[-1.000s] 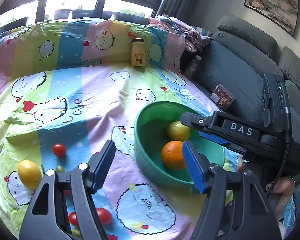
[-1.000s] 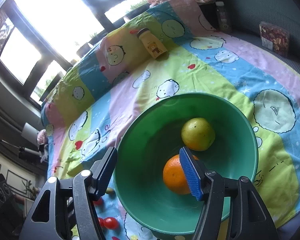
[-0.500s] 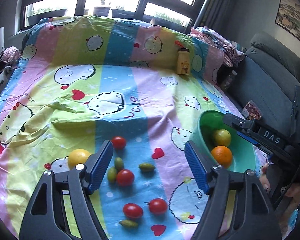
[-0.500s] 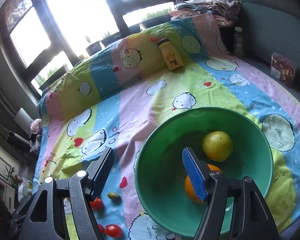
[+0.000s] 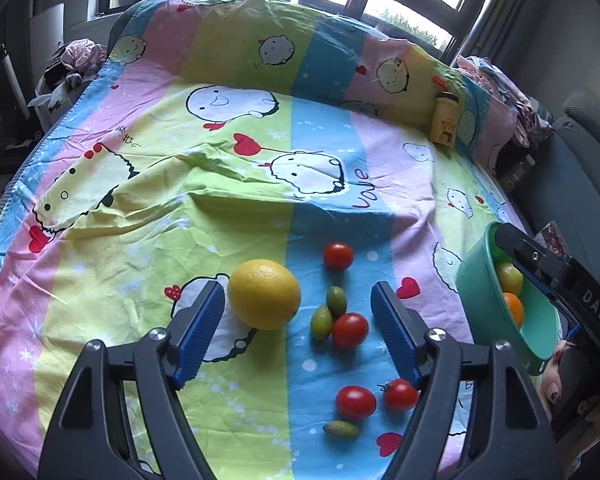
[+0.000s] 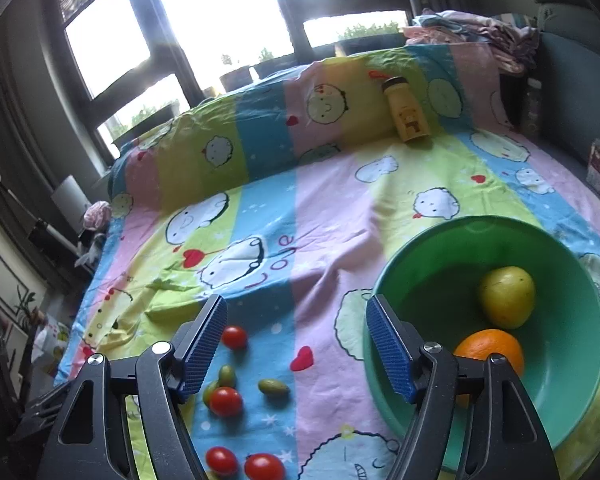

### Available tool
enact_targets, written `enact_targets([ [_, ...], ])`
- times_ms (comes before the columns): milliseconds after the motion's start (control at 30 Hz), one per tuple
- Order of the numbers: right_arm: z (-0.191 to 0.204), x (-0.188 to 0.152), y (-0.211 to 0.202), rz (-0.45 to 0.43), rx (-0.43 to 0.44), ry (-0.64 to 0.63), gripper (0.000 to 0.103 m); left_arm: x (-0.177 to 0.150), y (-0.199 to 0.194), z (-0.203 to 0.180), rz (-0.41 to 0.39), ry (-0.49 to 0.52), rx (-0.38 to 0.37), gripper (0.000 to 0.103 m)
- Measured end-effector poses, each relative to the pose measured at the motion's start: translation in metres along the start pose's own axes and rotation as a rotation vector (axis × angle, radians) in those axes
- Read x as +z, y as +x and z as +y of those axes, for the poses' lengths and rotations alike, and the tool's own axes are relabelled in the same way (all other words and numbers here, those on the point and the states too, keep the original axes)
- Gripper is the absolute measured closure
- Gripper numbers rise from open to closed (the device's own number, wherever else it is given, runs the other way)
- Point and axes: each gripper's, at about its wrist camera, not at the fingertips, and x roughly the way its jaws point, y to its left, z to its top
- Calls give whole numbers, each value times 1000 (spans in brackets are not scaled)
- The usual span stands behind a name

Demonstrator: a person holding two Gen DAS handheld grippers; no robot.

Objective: Organize fruits
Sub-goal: 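Move the right tool back toward the yellow grapefruit among the tomatoes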

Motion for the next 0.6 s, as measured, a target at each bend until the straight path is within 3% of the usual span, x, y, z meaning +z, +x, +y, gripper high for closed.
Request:
enact_targets([
  [133, 9, -7, 13, 41, 30, -17, 24, 0, 8, 3, 33, -7, 28, 27],
  [600, 28, -16, 31, 102, 77, -45, 23, 0, 14, 11, 70, -40, 21, 26],
])
